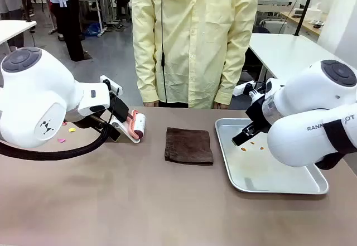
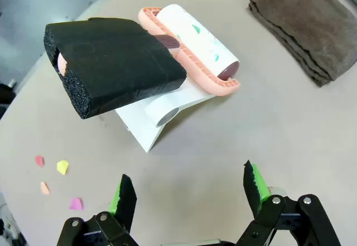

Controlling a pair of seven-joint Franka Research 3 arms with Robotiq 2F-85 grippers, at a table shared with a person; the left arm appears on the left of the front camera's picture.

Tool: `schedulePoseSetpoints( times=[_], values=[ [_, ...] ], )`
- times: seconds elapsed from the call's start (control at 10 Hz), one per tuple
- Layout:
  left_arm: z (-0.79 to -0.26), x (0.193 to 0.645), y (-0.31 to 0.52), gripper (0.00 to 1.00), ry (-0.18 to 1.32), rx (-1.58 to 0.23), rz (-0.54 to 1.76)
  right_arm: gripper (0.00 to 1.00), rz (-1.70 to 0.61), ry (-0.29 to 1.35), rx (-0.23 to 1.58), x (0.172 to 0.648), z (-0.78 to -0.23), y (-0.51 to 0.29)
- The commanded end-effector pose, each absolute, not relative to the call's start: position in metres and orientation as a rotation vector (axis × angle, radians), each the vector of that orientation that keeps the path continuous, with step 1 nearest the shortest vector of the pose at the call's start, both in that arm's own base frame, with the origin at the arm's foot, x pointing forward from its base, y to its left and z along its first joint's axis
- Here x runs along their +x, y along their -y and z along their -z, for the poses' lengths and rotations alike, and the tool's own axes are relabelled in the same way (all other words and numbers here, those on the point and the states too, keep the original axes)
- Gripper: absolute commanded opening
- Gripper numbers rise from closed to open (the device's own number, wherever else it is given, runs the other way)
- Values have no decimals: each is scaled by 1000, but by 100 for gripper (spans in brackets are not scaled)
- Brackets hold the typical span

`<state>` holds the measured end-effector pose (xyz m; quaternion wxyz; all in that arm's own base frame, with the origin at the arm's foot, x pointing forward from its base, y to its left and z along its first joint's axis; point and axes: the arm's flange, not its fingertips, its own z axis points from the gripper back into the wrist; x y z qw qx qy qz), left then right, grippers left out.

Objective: Clean the surface of the table.
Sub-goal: Hold the Lint Roller with your left hand and the towel with your right hand.

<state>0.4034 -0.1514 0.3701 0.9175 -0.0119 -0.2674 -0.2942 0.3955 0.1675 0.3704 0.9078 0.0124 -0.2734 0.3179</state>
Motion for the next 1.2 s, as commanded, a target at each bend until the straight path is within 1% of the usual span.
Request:
schedulePoseSetpoints(
  times=[0.0,1.1],
  values=[
    [-370,403,151,100,550,-24,605,100,-656,565,26,396,-370,-168],
    [-370,403,151,100,550,-24,605,100,-656,565,26,396,-370,-168]
  ],
)
